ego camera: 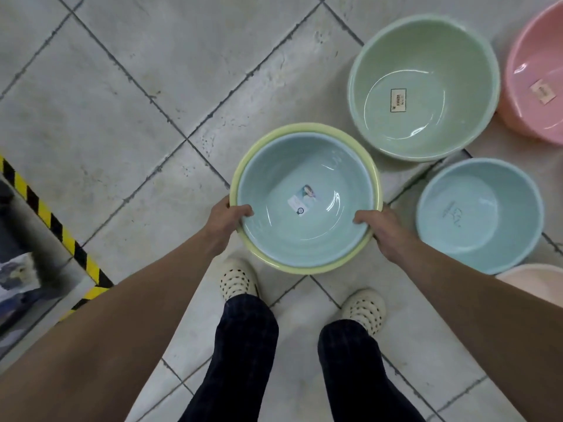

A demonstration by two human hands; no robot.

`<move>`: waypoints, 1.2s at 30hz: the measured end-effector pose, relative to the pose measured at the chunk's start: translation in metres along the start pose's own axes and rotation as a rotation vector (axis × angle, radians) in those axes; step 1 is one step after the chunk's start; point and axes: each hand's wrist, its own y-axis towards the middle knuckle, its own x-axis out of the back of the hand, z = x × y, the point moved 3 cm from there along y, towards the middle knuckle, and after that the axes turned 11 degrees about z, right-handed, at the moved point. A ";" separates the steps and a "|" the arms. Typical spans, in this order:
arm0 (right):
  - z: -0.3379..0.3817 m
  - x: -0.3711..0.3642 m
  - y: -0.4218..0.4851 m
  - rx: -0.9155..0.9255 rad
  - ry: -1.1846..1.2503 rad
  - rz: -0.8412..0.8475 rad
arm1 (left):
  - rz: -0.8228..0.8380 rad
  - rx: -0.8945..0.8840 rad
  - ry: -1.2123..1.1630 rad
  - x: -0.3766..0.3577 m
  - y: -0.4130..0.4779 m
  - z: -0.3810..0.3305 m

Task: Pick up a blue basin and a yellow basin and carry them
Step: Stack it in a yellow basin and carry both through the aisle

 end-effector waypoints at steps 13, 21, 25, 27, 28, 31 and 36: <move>-0.043 -0.001 0.070 -0.002 0.138 0.003 | 0.004 0.055 -0.009 -0.006 0.091 0.041; -0.049 0.003 0.084 0.023 0.106 -0.012 | 0.070 0.027 0.027 -0.012 0.103 0.039; -0.043 0.007 0.082 0.022 0.065 0.004 | 0.090 0.031 0.085 -0.017 0.096 0.023; -0.037 0.014 0.071 0.022 0.079 -0.008 | 0.115 0.036 0.124 -0.022 0.084 0.015; -0.036 0.019 0.064 0.021 0.090 -0.022 | 0.123 0.031 0.142 -0.025 0.078 0.011; -0.032 0.036 0.030 0.015 0.115 -0.045 | 0.151 -0.008 0.203 -0.040 0.056 -0.005; -0.021 0.079 -0.034 0.054 0.183 -0.088 | 0.215 -0.053 0.317 -0.085 0.008 -0.045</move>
